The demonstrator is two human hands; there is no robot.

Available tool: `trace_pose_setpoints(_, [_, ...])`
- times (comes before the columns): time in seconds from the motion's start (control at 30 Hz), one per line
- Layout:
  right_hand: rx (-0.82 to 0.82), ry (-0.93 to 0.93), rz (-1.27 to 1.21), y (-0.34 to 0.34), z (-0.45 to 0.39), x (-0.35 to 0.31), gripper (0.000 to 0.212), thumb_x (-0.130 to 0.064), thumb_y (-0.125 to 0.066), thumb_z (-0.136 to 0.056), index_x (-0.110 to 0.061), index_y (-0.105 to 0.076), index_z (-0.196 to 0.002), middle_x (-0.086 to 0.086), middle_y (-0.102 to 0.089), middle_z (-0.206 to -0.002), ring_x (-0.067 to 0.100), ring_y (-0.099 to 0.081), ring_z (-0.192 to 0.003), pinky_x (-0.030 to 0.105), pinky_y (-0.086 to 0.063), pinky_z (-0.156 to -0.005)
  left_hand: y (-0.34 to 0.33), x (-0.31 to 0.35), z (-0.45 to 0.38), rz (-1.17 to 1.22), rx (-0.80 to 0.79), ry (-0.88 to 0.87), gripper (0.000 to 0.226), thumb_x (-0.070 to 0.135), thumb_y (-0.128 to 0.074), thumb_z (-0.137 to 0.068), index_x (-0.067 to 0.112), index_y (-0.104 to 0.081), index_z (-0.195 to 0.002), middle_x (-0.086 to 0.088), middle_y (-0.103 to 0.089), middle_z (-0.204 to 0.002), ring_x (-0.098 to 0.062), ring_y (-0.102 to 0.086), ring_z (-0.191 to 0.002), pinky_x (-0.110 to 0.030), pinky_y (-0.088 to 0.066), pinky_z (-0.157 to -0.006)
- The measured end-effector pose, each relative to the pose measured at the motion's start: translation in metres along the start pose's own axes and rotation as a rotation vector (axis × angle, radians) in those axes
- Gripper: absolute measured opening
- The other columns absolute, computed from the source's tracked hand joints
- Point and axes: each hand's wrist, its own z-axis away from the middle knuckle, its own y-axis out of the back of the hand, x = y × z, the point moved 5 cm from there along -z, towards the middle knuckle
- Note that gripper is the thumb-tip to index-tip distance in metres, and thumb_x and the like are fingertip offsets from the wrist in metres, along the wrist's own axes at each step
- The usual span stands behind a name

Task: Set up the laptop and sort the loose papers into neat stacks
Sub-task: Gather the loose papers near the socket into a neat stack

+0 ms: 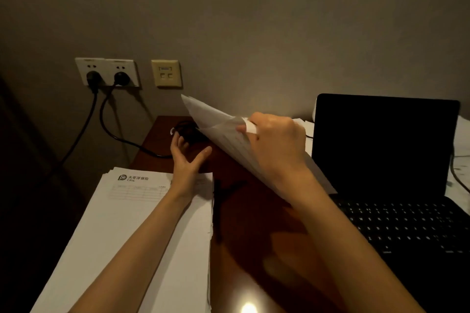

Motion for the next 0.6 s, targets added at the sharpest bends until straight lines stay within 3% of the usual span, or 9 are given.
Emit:
trace_pose_setpoints(0.07, [-0.063,0.071,-0.212,0.0,0.0,0.005,0.03,-0.033,-0.078,-0.069,-0.019,-0.055,-0.054,-0.004,-0.055,-0.048,0.019,-0.048,-0.043,0.019,-0.023,-0.048,0.007,0.008,-0.002,-0.069,-0.022,-0.041,0.113,0.048,-0.081,-0.065,0.035,-0.007,-0.149,0.005,-0.018,-0.157,-0.014,-0.025,-0.141,-0.039,-0.028,-0.114])
trace_pose_setpoints(0.17, [-0.244,-0.058,-0.414,-0.001,0.003,0.021,0.049,-0.045,-0.079,-0.068,-0.03,-0.036,-0.05,-0.017,-0.043,-0.05,0.011,-0.043,-0.052,0.027,-0.028,-0.052,0.017,0.021,-0.008,-0.181,-0.102,-0.103,0.122,0.051,-0.085,-0.055,0.038,-0.008,-0.149,0.008,-0.018,-0.157,-0.009,-0.025,-0.14,-0.031,-0.028,-0.111])
trace_pose_setpoints(0.3, [-0.436,-0.159,-0.754,0.001,0.005,0.031,0.022,-0.033,-0.085,-0.063,-0.038,-0.063,-0.064,-0.02,-0.062,-0.059,0.0,-0.059,-0.061,0.014,-0.043,-0.06,0.003,0.049,-0.01,-0.31,-0.348,-0.117,0.084,0.019,-0.085,-0.06,0.018,-0.046,-0.135,0.007,-0.056,-0.124,-0.004,-0.055,-0.114,-0.023,-0.049,-0.094])
trace_pose_setpoints(0.37, [-0.417,-0.168,-0.812,0.006,0.004,0.037,0.023,-0.026,-0.086,-0.062,-0.036,-0.066,-0.063,-0.019,-0.065,-0.061,-0.002,-0.061,-0.063,0.01,-0.042,-0.058,-0.007,0.062,-0.013,-0.41,-0.383,-0.124,0.057,0.011,-0.084,-0.062,0.012,-0.062,-0.115,0.004,-0.066,-0.106,-0.011,-0.063,-0.102,-0.026,-0.054,-0.086])
trace_pose_setpoints(0.43, [-0.347,-0.238,-0.741,0.008,0.001,0.052,0.016,-0.03,-0.085,-0.063,-0.02,-0.073,-0.065,-0.007,-0.069,-0.069,0.007,-0.063,-0.069,0.023,-0.047,-0.062,-0.014,0.072,-0.017,-0.398,-0.388,-0.147,0.039,0.003,-0.083,-0.064,0.015,-0.068,-0.099,0.002,-0.07,-0.096,-0.011,-0.067,-0.093,-0.027,-0.056,-0.08])
trace_pose_setpoints(0.53, [-0.179,-0.283,-0.606,0.014,-0.005,0.075,0.032,-0.041,-0.079,-0.069,-0.011,-0.069,-0.071,-0.001,-0.066,-0.068,0.012,-0.06,-0.065,0.041,-0.049,-0.066,-0.019,0.082,-0.023,-0.361,-0.305,-0.17,0.029,0.005,-0.084,-0.063,0.017,-0.071,-0.086,0.004,-0.072,-0.086,-0.005,-0.068,-0.084,-0.025,-0.056,-0.075])
trace_pose_setpoints(0.6, [-0.023,-0.291,-0.578,0.023,-0.006,0.087,0.034,-0.04,-0.079,-0.071,-0.016,-0.066,-0.091,-0.003,-0.065,-0.086,0.007,-0.059,-0.077,0.032,-0.053,-0.072,-0.023,0.092,-0.027,-0.311,-0.227,-0.19,0.024,0.004,-0.083,-0.063,0.014,-0.071,-0.081,0.009,-0.072,-0.077,-0.002,-0.068,-0.077,-0.019,-0.055,-0.068])
